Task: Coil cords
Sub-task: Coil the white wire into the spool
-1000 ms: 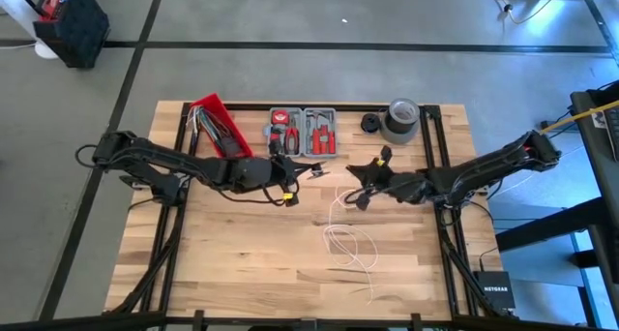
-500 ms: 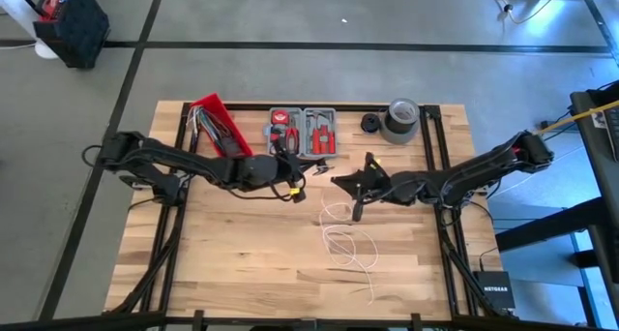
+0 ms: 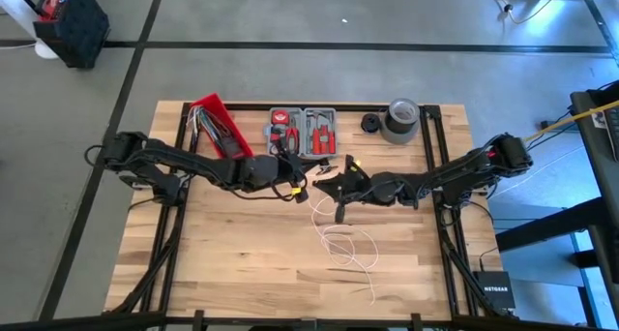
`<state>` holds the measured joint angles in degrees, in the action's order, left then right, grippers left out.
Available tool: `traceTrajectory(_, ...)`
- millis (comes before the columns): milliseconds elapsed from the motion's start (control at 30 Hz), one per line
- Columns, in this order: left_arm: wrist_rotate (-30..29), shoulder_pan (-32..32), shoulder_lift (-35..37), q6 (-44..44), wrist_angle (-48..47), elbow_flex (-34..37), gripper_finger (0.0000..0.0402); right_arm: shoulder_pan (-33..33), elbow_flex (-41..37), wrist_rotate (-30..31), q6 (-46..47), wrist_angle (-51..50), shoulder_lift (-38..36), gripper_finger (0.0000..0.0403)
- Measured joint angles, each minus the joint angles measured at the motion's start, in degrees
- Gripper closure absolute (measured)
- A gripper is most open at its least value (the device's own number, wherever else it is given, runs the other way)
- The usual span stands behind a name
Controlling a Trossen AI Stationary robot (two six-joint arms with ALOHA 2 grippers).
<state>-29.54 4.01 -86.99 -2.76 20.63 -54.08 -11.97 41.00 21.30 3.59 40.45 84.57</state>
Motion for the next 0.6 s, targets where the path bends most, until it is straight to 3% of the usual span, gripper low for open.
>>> traceTrajectory(333,0.02,0.57,-0.19,-0.44,1.26,0.0,0.0401,0.04,3.05,2.55,-2.57,-6.1,4.44,0.0398)
traceTrajectory(600,-0.02,3.21,2.72,-0.9,0.05,0.02,0.0402,-0.07,3.25,9.32,-2.27,-20.36,4.2,0.0397)
